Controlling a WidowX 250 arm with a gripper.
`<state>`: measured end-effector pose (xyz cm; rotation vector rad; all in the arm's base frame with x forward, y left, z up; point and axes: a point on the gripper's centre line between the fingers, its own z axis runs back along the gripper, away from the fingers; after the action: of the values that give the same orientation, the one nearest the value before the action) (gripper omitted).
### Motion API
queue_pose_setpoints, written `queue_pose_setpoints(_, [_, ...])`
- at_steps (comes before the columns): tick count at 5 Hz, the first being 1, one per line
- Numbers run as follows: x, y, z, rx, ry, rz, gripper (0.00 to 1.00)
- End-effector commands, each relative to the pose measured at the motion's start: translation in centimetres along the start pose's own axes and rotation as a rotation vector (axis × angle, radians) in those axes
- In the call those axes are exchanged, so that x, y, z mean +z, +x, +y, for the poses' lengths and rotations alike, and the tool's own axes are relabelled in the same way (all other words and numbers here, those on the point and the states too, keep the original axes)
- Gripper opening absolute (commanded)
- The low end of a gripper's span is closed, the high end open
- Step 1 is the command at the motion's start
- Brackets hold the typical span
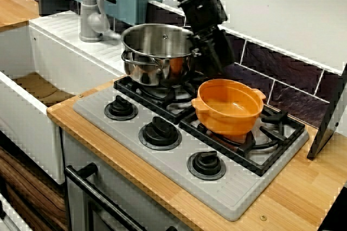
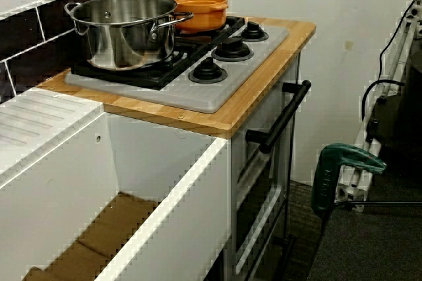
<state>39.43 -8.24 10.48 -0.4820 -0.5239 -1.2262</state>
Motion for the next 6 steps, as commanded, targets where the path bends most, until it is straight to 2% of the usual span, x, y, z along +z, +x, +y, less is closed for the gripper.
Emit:
queue_pose_setpoints(1, [-2.5, 2.6, 0.1, -0.007, 0.091, 0.143, 1.0])
queue_pose_setpoints(2, [-4.3, 3.4, -0.6, -0.011, 0.112, 0.209, 1.0])
queue_pose_setpoints(3, [-5.0, 3.5, -0.3, -0.003, 0.107, 0.263, 1.0])
queue_pose_setpoints(4, [-4.8, 3.3, 0.1, -0.015, 0.099, 0.302, 0.0])
queue_pose_setpoints(6, [-4.3, 3.1, 0.1, -0.021, 0.083, 0.294, 0.0])
